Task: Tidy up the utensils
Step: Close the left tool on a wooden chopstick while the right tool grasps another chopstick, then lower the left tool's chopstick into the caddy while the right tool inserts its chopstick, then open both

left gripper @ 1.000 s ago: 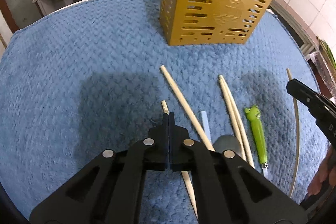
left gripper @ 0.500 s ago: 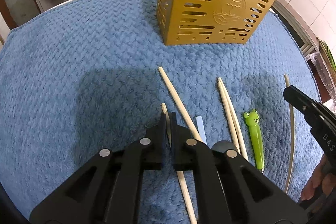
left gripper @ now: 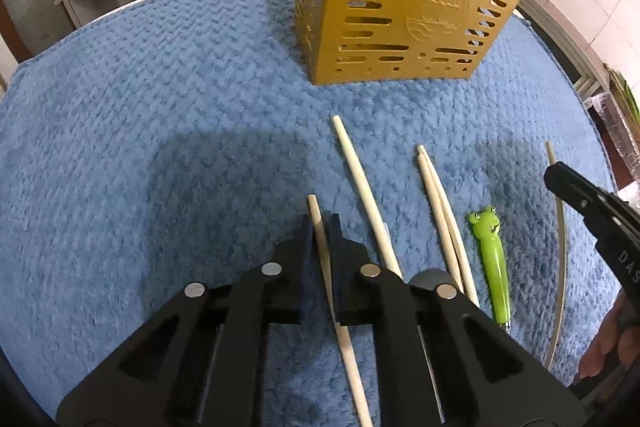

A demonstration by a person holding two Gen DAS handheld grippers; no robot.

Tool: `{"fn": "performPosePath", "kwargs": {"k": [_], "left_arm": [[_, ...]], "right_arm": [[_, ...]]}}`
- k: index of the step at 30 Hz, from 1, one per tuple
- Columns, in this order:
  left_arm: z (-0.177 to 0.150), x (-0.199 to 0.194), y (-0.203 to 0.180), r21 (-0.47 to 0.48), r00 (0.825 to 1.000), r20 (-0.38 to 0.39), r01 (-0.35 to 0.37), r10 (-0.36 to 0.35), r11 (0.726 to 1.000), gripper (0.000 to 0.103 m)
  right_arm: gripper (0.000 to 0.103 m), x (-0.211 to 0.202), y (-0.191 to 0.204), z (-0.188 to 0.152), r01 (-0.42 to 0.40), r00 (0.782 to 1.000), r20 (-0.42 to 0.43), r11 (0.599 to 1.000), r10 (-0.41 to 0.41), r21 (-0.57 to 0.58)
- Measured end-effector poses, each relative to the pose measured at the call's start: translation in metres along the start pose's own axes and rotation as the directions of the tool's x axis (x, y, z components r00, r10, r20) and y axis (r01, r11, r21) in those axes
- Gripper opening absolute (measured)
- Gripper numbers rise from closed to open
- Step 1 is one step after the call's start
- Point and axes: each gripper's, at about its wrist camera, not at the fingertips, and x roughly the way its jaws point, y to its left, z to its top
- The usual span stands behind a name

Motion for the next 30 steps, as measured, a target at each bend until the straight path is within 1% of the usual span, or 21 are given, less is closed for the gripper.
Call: {"fn": "performPosePath", "kwargs": {"k": [4,8,11,13,15,19,22,27,29,30], "left_arm": [[0.003,-0.004,0.005,-0.010,1.000,0.007,0.016,-0.016,1.000,0.005],[0.006,-0.026,0.008,-0.007,0.998,0.065,0.028,-0.027,1.000,0.005],[0.011,-0.047,0.006,0.007,0.992,0.122,0.031,-0.031,1.000,0.005],[0.016,-0.065,0.004,0.018,0.984,0.179,0.025,-0.027,1.000,0.004],[0.019,-0.079,0.005,0.023,0.976,0.216,0.031,-0.035,0.999,0.004],[0.029,-0.103,0.006,0.028,0.958,0.284,0.031,-0.038,0.999,0.004],[0.035,-0.118,0.010,0.020,0.945,0.324,0.042,-0.046,0.999,0.004],[0.048,-0.139,0.008,0.025,0.920,0.388,0.046,-0.052,0.999,0.004],[0.052,-0.146,0.006,0.030,0.912,0.406,0.049,-0.057,0.998,0.004],[0.055,-0.152,0.004,0.036,0.905,0.422,0.046,-0.057,0.998,0.004]], "right_arm": [[0.006,0.000,0.000,0.001,-0.003,1.000,0.005,1.000,0.003,0.002],[0.006,-0.009,0.001,0.007,-0.015,0.999,0.034,1.000,0.015,-0.001],[0.006,-0.020,0.003,0.016,-0.022,0.998,0.065,1.000,0.022,-0.008],[0.006,-0.027,0.004,0.022,-0.028,0.996,0.089,1.000,0.029,-0.009],[0.006,-0.033,0.004,0.028,-0.041,0.993,0.109,0.999,0.041,-0.006],[0.006,-0.041,0.003,0.040,-0.068,0.987,0.146,0.998,0.068,-0.001],[0.006,-0.050,0.002,0.049,-0.094,0.977,0.194,0.996,0.092,0.004],[0.006,-0.060,0.005,0.066,-0.115,0.954,0.276,0.993,0.115,-0.017],[0.006,-0.065,0.006,0.072,-0.137,0.937,0.320,0.990,0.138,-0.027],[0.006,-0.067,0.007,0.075,-0.136,0.928,0.344,0.990,0.140,-0.037]]}}
